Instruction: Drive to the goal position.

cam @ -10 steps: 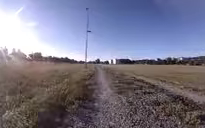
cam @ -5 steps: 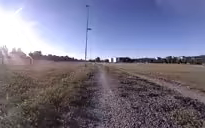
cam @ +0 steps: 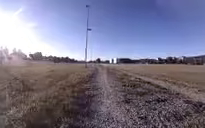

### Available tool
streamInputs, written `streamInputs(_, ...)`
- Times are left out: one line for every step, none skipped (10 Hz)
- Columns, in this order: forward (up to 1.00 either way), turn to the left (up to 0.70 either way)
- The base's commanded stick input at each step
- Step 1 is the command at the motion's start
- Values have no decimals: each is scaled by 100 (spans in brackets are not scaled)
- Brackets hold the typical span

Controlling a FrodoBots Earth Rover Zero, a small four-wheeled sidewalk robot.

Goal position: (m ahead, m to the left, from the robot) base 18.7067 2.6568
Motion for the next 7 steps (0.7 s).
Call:
streamInputs(50,-34)
streamInputs(50,0)
streamInputs(50,0)
streamInputs(50,0)
streamInputs(50,0)
streamInputs(50,0)
streamInputs(50,0)
